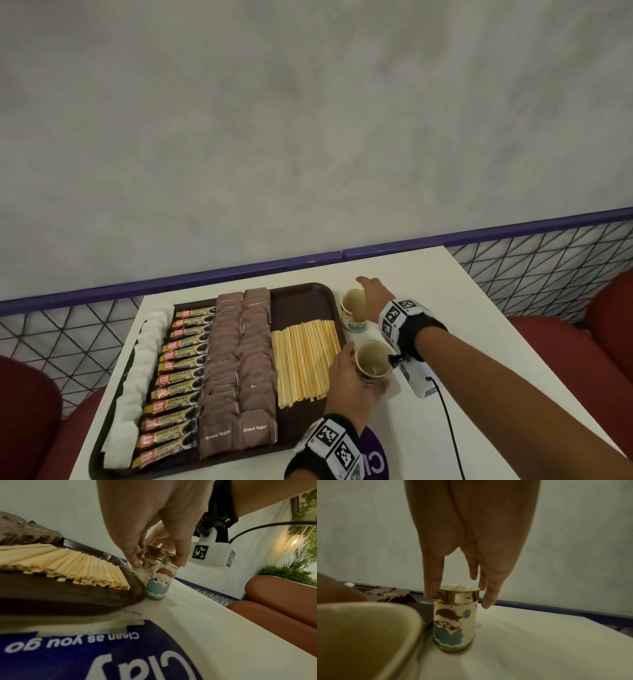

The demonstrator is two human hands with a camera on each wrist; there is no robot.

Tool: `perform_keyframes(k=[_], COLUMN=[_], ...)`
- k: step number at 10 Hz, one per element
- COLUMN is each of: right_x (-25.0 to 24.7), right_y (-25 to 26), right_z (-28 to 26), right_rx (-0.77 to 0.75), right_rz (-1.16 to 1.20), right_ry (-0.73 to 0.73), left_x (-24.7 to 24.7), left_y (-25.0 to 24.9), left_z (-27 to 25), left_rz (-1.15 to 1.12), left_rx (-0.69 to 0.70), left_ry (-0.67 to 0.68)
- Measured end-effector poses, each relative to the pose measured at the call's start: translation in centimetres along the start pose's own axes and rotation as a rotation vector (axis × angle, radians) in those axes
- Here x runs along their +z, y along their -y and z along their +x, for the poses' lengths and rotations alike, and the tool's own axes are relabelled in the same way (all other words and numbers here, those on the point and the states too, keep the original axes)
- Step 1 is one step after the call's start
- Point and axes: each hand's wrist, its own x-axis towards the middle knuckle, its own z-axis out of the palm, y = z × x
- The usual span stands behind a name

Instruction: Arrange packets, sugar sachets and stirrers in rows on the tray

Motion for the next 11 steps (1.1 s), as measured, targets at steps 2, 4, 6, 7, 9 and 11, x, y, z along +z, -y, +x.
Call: perform_keyframes(k=[2,4,6,7,9,11], right_x=[0.0,0.1,0.3,0.3,0.2,0.0], right_y=[0.1,0.4,0.1,0.2,0.1,0.0], right_z=[0.2,0.7,0.9,0.9,1.1,0.1], right_rx=[0.022,0.02,0.019,0.018,0.03,0.02], right_rz=[0.046,0.072,0.072,0.069,0.066,0.11], right_ry=[-0.021,-0.027,-0.031,-0.027,-0.017,-0.017], left_x=[-0.6,-0.7,-0.6,-0.6,-0.3,-1.1], left_y=[0.4,0.1,0.1,0.2,0.4,0.1], left_z=[0.6,1.3,1.9,2.0,2.0,1.1], left_rz=[-0.02,-0.019,-0.023,-0.031,-0.057,-0.108], left_rx=[0.04,0.061,0.052,0.043,0.039,0.076], left_ry=[0.015,-0.02,-0.029,-0.031,-0.038,0.015])
